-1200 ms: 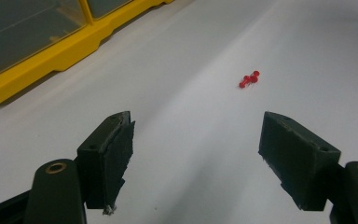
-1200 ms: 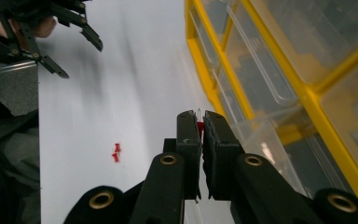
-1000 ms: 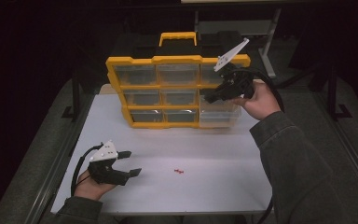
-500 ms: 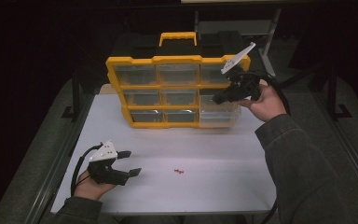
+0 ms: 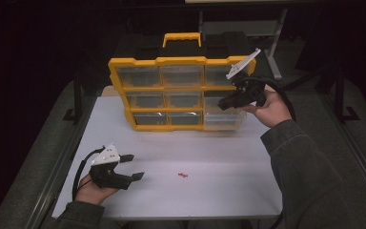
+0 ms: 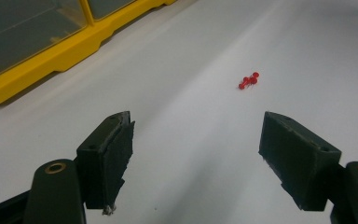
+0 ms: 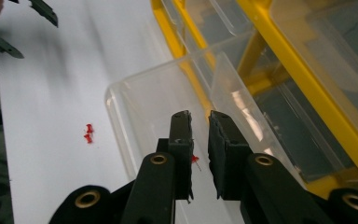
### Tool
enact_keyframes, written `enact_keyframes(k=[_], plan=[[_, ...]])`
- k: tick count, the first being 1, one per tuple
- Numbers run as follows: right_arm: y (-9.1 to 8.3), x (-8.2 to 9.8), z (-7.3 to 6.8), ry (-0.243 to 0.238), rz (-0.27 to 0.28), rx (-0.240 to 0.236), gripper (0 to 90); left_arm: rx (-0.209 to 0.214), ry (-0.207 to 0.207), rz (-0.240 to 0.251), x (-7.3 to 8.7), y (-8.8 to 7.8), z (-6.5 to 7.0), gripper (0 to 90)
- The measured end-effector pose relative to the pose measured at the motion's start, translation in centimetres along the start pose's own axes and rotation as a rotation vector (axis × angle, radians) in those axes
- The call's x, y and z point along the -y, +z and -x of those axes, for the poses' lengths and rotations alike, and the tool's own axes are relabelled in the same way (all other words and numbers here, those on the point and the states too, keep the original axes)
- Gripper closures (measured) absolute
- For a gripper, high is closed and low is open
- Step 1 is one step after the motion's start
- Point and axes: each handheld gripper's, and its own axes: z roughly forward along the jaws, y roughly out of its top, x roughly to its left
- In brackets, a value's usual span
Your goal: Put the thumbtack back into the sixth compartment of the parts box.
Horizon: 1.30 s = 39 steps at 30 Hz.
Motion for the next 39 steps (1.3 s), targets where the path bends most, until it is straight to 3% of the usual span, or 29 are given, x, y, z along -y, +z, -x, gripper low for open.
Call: enact_keyframes(k=[12,20,28,30,39], plan=[[-1.2,-1.1,-2.2,-0.048,0.05,-0.053,76.4,0.001,-0.005,0.011,0.0,0.1,0.1,25.3],[-0.5,-1.3,-4.6,-0.087,0.066,-0.096,71.7,0.0,-0.002,0.01,0.0,0.0,0.1,25.3],[1.4,-0.3,-6.6,-0.123,0.069,-0.127,71.6,0.0,0.003,0.006,0.0,0.0,0.0,25.3],[2.2,0.0,-7.0,-0.145,0.069,-0.139,71.2,0.0,0.004,0.007,0.0,0.0,0.0,25.3],[6.2,2.1,-9.4,-0.159,0.039,-0.188,70.9,0.003,-0.001,0.009,0.0,0.1,0.1,25.2]])
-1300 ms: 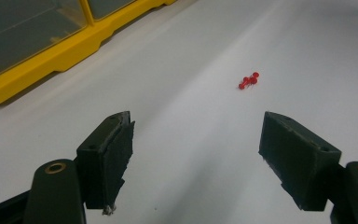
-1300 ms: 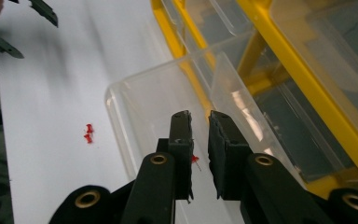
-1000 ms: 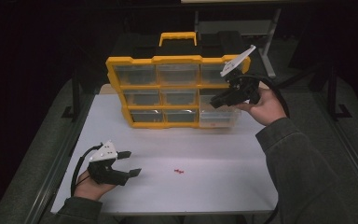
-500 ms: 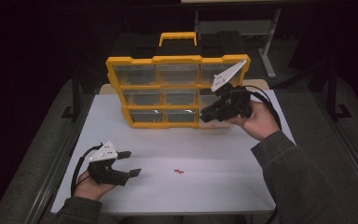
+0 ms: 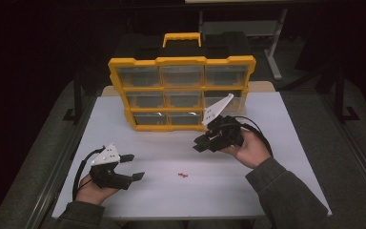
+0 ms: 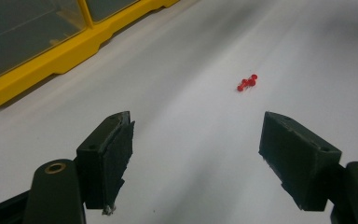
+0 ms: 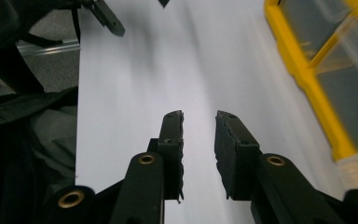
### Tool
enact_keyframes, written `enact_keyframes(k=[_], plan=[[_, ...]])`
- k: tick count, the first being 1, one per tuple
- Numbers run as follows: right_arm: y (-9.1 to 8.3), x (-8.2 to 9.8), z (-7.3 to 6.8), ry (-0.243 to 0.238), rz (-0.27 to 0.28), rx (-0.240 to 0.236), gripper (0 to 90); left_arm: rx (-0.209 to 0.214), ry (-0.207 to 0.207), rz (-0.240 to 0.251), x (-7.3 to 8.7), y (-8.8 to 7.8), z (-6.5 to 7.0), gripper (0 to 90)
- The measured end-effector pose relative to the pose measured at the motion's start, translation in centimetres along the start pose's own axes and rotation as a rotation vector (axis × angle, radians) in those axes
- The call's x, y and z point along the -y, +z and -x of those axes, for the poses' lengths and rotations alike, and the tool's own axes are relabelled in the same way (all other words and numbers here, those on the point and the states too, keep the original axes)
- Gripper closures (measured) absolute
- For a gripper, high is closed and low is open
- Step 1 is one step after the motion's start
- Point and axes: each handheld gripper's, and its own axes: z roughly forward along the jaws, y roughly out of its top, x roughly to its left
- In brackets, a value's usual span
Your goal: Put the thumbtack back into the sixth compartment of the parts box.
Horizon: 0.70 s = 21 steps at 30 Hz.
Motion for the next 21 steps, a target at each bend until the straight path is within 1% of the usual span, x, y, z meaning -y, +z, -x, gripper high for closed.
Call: enact_keyframes(k=[1,3,6,10,12,14,15,16,19,20,21], plan=[[0.5,0.2,-0.1,0.0,-0.006,0.0,71.0,0.0,0.001,-0.007,0.0,0.0,0.0,25.2],[1.4,0.5,-0.2,0.005,-0.008,-0.011,71.0,0.001,0.001,-0.006,0.0,0.0,0.0,25.2],[2.6,0.9,-0.2,0.016,-0.026,-0.019,70.9,-0.001,0.009,-0.002,0.0,-0.1,-0.1,25.3],[4.1,1.2,-0.3,0.015,-0.047,-0.032,69.5,-0.001,0.001,-0.002,0.0,-0.2,-0.1,25.4],[5.0,1.4,-0.2,0.024,-0.057,-0.042,69.3,0.0,-0.003,-0.002,0.1,-0.2,-0.1,25.4],[5.8,1.6,-0.1,0.026,-0.066,-0.046,69.2,0.0,0.0,-0.002,0.0,-0.2,0.0,25.4],[5.8,1.6,-0.1,0.026,-0.066,-0.046,69.2,0.0,0.0,-0.002,0.0,-0.2,0.0,25.4],[6.5,1.8,-0.1,0.036,-0.07,-0.059,69.3,-0.001,-0.004,0.001,0.0,-0.2,0.0,25.3],[7.4,2.1,0.1,0.054,-0.083,-0.07,69.4,0.0,0.002,-0.002,0.0,-0.2,-0.1,25.3],[7.8,2.1,0.1,0.053,-0.082,-0.075,69.6,0.0,-0.001,-0.001,0.1,-0.2,-0.1,25.3],[7.8,2.1,0.1,0.053,-0.082,-0.075,69.6,0.0,-0.001,-0.001,0.1,-0.2,-0.1,25.3]])
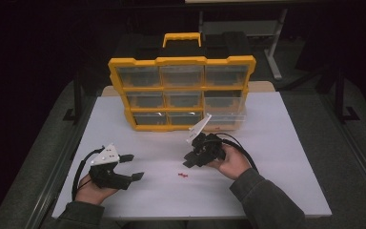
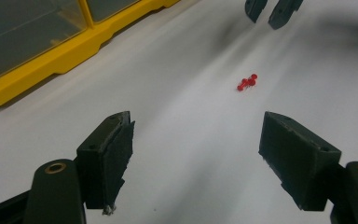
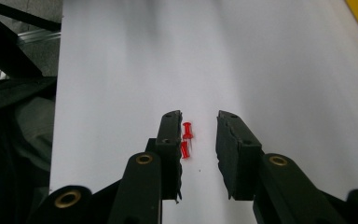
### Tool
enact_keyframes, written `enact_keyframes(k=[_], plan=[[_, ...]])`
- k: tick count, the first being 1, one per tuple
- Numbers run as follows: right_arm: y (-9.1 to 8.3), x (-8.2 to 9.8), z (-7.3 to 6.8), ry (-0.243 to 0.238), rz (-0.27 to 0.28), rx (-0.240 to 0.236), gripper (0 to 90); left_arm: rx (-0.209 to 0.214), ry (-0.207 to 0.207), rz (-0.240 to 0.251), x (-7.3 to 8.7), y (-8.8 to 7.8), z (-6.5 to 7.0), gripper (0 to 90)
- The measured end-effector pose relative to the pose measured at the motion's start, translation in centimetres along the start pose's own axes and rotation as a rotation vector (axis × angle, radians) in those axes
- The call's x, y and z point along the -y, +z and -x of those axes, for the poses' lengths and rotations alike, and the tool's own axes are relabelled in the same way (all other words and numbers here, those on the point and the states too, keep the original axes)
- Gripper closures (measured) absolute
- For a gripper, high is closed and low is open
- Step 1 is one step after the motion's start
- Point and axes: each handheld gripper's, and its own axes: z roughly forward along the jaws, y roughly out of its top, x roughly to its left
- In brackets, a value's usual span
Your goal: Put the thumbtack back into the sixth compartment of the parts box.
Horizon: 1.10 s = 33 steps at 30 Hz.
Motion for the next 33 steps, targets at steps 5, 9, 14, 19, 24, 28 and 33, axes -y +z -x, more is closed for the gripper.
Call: enact_keyframes(k=[5,9,14,19,24,28,33], plan=[[1.7,-0.2,0.1,-0.012,-0.022,0.002,70.3,-0.001,0.002,0.005,0.0,0.0,0.0,25.3],[2.4,-0.2,0.3,-0.011,-0.026,-0.003,70.9,0.0,0.001,0.004,0.0,0.0,0.0,25.4],[3.7,-0.3,0.4,-0.017,-0.043,-0.004,72.0,0.001,0.002,0.006,-0.1,0.0,0.0,25.4],[4.6,-0.3,0.6,-0.03,-0.054,-0.013,73.2,0.0,-0.006,0.004,0.1,0.0,-0.1,25.3],[5.1,-0.4,0.4,-0.02,-0.076,-0.029,74.5,-0.003,-0.002,0.009,0.0,0.0,0.0,25.2],[5.4,-0.5,0.3,-0.017,-0.087,-0.037,75.4,0.0,-0.003,0.011,0.0,0.0,0.0,25.3],[5.8,-0.4,0.7,-0.019,-0.087,-0.051,75.6,-0.001,0.001,0.009,0.0,-0.1,-0.1,25.2]])
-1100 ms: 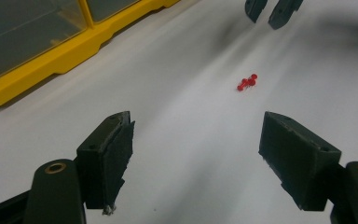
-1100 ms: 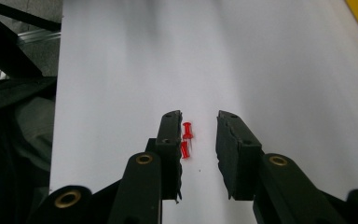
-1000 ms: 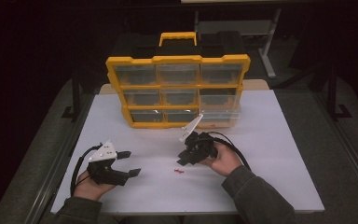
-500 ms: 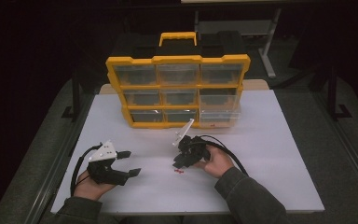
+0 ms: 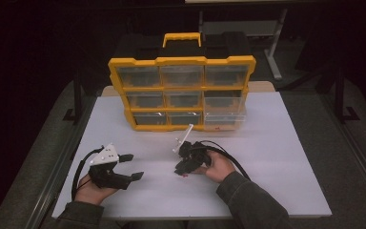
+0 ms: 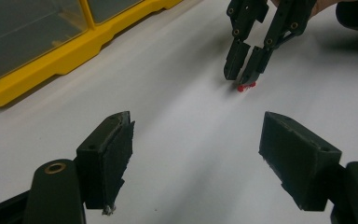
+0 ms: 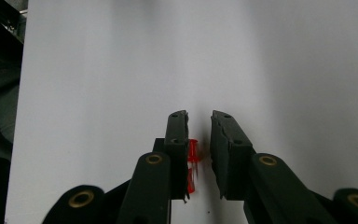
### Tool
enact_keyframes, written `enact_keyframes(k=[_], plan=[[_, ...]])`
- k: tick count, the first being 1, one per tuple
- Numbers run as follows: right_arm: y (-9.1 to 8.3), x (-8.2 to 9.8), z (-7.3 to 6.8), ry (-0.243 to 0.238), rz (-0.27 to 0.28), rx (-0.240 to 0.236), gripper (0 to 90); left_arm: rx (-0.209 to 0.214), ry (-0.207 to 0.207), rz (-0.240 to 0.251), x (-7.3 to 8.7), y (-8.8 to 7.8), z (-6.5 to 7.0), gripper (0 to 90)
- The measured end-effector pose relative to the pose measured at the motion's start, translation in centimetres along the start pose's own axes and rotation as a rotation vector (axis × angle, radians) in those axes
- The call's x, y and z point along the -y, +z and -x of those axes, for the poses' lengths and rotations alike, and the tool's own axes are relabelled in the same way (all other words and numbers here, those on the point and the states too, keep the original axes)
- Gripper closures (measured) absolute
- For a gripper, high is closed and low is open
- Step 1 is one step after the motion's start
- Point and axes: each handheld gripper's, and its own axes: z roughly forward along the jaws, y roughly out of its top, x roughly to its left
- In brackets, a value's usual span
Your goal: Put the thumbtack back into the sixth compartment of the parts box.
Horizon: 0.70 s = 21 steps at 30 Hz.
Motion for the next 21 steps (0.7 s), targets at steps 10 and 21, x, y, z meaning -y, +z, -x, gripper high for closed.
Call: enact_keyframes(k=[10,21], plan=[[0.19,0.23,0.5,0.014,-0.009,0.011,76.6,-0.002,-0.002,0.004,-0.04,-0.07,0.02,25.0],[0.23,0.21,0.38,-0.007,-0.025,0.037,78.4,-0.001,-0.002,0.006,-0.05,-0.04,-0.01,25.0]])
